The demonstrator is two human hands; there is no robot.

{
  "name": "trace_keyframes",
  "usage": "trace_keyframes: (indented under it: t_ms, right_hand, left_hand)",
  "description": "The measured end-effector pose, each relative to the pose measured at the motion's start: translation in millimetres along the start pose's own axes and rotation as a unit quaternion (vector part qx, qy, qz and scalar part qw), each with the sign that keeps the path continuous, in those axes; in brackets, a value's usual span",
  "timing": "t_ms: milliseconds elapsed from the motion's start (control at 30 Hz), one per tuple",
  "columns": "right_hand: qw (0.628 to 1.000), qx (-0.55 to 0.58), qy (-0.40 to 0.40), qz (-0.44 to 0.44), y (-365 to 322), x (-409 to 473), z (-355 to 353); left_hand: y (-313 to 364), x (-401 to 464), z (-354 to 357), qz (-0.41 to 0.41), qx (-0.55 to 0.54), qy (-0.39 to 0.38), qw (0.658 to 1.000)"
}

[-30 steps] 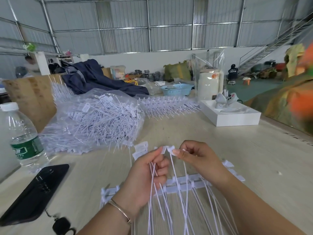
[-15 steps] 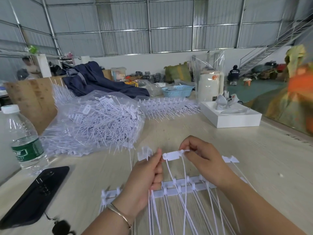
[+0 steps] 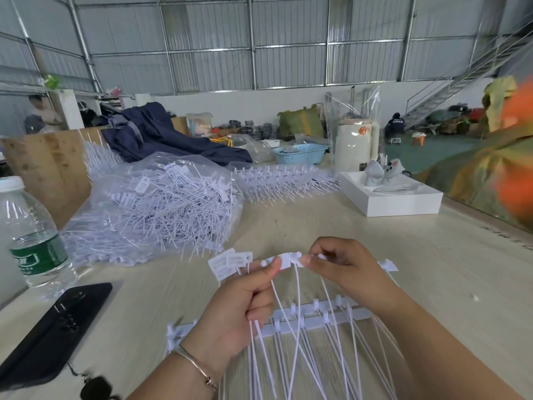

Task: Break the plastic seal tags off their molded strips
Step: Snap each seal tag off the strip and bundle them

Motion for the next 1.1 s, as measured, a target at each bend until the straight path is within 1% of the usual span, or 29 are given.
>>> trace_keyframes:
  t_ms: [67, 200, 333, 433, 500, 633, 700, 800, 967, 1100]
  right_hand:
    - [1.000, 0.023, -0.002, 0.009, -2.9, 0.1, -2.9]
    - [0.997, 0.073, -0.021, 0.014, -5.9, -1.9, -7.9]
    - [0.995, 0.101, -0.008, 0.021, -4.6, -1.3, -10.9]
    - [0.997, 0.064, 0.000, 0.031, -0.3, -1.0, -7.6]
    - [0.999, 0.026, 0.007, 0.034, 3.0, -0.7, -3.5]
    - [0.999, -0.008, 0.018, 0.032, 6.3, 0.5, -0.4]
    - [0.999, 0.008, 0.017, 0.035, 5.1, 0.5, -1.3]
    - [0.998, 0.044, -0.009, 0.035, 0.9, -0.7, -2.2]
    - [0.995, 0.094, -0.028, 0.019, -9.5, -4.1, -4.6]
    - [0.992, 0.112, -0.055, 0.016, -10.0, -5.4, -2.4]
  left_hand:
    - [1.2, -0.7, 0.1, -0.022, -0.031, -0.026, 0.999]
    - [3.5, -2.7, 3.5, -0.035, -0.029, -0.065, 0.997]
    - [6.6, -0.9, 1.8, -0.028, -0.024, -0.051, 0.998]
    - [8.9, 0.3, 0.3, -0.013, 0.003, -0.017, 1.000]
    - [8.5, 1.7, -1.2, -0.008, 0.002, -0.003, 1.000]
    - [7.0, 2.2, -2.2, -0.003, -0.003, 0.003, 1.000]
    - [7.2, 1.8, -2.0, 0.002, -0.004, -0.004, 1.000]
    - [6.7, 1.4, -1.7, -0.005, -0.023, -0.023, 0.999]
    - [5.6, -1.2, 1.0, -0.054, -0.093, -0.060, 0.992]
    - [4.7, -2.5, 2.1, -0.080, -0.093, -0.087, 0.989]
Point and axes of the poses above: each hand's wrist, its own x-axis towards the middle knuckle, its own z-axis out of the palm, y = z × x, the point moved 1 cm from there along x, towards the middle knuckle, and after that the axes turned 13 degrees about -x, right-handed, at the moved point
